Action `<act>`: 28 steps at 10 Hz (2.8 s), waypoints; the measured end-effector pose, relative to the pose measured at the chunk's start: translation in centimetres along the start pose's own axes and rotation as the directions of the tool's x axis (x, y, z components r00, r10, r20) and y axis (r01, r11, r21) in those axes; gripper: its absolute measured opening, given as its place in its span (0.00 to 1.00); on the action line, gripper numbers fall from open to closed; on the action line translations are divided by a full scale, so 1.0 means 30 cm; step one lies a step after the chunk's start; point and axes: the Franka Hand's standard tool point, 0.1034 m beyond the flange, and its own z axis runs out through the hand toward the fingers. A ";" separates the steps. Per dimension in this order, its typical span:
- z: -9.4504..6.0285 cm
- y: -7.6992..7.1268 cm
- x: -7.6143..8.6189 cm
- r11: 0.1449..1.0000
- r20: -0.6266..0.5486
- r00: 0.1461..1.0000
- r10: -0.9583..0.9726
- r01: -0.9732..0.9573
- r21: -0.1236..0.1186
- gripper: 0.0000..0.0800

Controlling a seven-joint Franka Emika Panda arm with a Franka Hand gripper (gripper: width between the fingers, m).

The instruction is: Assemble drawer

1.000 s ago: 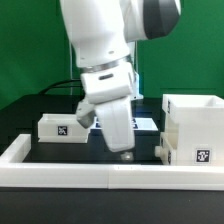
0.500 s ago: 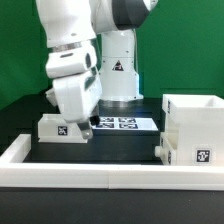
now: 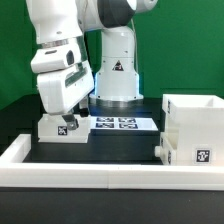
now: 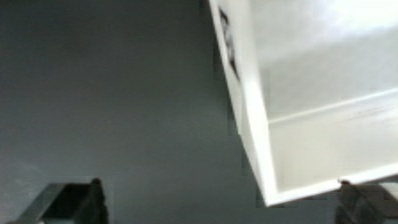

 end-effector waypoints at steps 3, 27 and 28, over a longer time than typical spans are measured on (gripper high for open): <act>0.002 -0.001 0.000 0.982 0.000 0.982 0.191 -0.191 0.001 0.81; 0.140 -0.206 -0.052 0.327 -0.093 0.336 0.937 -0.940 -0.098 0.81; 0.140 -0.207 -0.052 0.329 -0.092 0.338 0.937 -0.939 -0.098 0.66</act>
Offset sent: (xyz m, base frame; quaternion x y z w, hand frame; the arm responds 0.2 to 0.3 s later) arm 0.0000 0.0000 0.0000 0.0000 0.0000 0.1938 0.9810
